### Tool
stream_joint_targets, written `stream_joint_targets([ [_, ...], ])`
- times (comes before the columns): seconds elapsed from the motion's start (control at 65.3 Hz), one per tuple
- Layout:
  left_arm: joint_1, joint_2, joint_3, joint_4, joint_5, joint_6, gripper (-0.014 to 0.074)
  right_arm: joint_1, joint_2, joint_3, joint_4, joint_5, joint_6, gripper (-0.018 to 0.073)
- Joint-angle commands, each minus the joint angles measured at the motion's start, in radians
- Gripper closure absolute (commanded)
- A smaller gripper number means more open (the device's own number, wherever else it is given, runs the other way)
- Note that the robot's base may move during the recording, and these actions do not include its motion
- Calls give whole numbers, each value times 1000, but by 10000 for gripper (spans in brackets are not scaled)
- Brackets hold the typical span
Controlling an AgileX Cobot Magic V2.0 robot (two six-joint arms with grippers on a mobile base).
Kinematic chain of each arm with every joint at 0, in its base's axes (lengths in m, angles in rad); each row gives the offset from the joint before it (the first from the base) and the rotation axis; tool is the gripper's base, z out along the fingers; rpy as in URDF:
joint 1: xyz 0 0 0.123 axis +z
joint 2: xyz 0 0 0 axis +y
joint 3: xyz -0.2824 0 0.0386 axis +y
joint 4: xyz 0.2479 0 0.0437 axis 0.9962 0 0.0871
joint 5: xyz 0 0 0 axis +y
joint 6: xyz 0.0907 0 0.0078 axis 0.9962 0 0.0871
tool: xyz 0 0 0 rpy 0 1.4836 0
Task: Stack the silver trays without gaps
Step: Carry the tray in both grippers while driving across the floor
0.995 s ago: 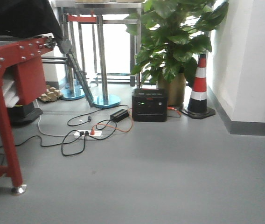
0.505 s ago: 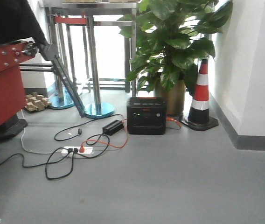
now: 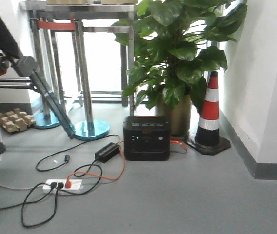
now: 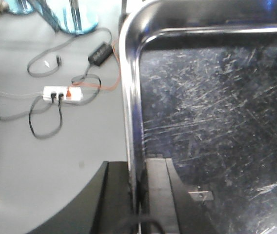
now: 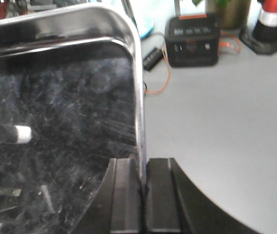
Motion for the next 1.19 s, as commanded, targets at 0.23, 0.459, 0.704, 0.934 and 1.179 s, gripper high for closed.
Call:
stream_joint_targets([
  [0.23,-13,3,-5,96,-65,22,613,9,-5,-6,22,-258,-3,637],
  [0.459,-13,3,-5,130,-65,22,613,9,-5,-6,22,-310,-3,637],
  [0.704,-13,3,-5,134,-65,22,613,9,-5,-6,22,-315,-3,637],
  [0.934,-13,3,-5,140,-65,22,613,9,-5,-6,22,-315,-3,637],
  [1.179,-13,3,-5,142,-65,22,613,9,-5,-6,22,-315,-3,637],
])
